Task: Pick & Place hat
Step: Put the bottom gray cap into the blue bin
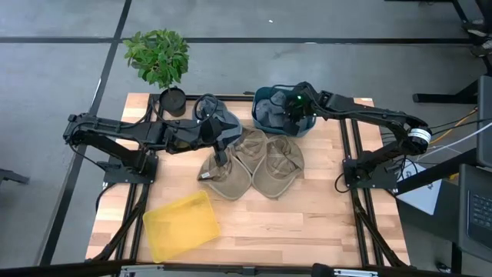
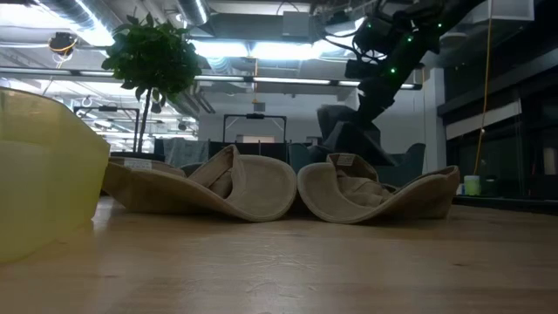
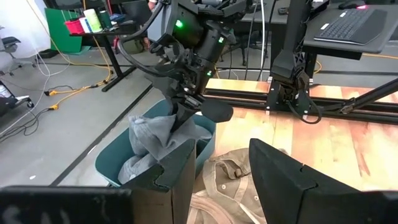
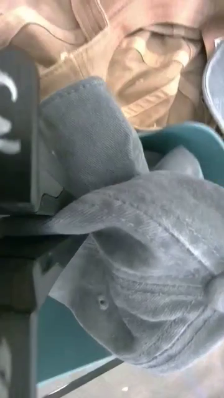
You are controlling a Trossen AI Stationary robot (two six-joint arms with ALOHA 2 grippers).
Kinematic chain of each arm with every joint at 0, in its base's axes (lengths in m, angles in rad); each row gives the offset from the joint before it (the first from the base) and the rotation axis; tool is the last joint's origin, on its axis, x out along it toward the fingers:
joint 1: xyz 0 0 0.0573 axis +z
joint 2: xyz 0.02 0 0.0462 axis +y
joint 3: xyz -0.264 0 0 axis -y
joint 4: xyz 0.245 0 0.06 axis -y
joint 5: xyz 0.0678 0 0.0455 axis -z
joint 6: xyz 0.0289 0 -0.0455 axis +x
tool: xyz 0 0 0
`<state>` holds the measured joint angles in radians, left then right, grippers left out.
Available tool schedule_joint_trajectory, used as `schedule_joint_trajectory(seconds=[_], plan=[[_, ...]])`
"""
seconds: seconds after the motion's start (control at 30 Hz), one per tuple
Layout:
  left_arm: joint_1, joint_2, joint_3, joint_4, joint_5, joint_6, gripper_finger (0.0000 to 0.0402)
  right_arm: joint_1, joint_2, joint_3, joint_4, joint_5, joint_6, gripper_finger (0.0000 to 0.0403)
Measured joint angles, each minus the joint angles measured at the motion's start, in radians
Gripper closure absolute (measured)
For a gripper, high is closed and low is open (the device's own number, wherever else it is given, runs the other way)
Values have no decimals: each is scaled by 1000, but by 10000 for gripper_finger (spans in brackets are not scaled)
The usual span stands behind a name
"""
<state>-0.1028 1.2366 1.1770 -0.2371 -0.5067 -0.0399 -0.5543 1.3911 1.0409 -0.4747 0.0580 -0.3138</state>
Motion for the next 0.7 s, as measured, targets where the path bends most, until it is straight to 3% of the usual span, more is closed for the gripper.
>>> schedule_joint_trajectory(seconds=[0.33, 0.7], plan=[[0, 0, 0, 0, 0, 0, 256, -87, 0, 0, -1, -56, 181, 317], [0, 0, 0, 0, 0, 1, 256, -144, 0, 0, -26, -336, 367, 225]])
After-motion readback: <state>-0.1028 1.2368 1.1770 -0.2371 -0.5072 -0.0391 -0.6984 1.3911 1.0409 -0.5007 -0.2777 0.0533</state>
